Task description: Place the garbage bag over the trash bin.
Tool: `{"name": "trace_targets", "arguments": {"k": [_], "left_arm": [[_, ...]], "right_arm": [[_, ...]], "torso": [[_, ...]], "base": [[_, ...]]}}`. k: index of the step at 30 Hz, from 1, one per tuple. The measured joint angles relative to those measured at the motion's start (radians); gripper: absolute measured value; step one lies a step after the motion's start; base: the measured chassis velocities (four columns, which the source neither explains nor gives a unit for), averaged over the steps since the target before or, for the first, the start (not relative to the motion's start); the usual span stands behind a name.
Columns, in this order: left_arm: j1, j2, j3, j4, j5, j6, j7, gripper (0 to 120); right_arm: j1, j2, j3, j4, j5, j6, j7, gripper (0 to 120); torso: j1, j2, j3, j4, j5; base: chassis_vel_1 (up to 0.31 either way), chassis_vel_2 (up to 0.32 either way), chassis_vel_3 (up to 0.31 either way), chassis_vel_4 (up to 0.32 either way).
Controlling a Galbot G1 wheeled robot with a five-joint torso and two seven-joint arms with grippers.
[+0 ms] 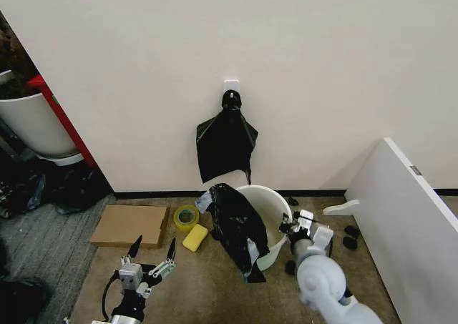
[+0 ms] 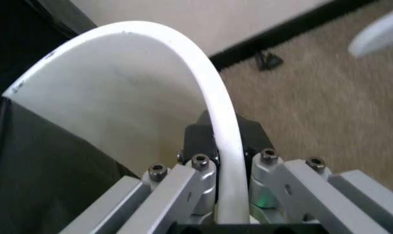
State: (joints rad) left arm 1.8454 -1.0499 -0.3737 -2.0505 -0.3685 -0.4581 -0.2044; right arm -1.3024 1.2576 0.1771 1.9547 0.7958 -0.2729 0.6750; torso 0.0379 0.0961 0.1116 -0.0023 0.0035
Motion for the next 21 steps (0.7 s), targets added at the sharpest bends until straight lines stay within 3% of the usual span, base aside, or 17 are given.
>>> {"name": "trace_targets", "arguments": {"k": [9, 21], "left_arm": [[0.002, -0.009, -0.002, 0.003, -0.003, -0.015, -0.01, 100], [-0.001, -0.01, 0.0, 0.003, -0.003, -0.021, -0.014, 100]], "right_arm": [[-0.025, 0.114, -0.025, -0.041, -0.043, 0.066, 0.056, 2], [-0.067, 0.132, -0.04, -0.052, -0.094, 0.09, 0.026, 5]], "torso": [[0.0, 0.0, 0.0, 0.0001, -0.0001], [0.0, 0.0, 0.0, 0.0, -0.0001]], "base": [[0.0, 0.0, 0.0, 0.0], [0.0, 0.0, 0.0, 0.0]]}}
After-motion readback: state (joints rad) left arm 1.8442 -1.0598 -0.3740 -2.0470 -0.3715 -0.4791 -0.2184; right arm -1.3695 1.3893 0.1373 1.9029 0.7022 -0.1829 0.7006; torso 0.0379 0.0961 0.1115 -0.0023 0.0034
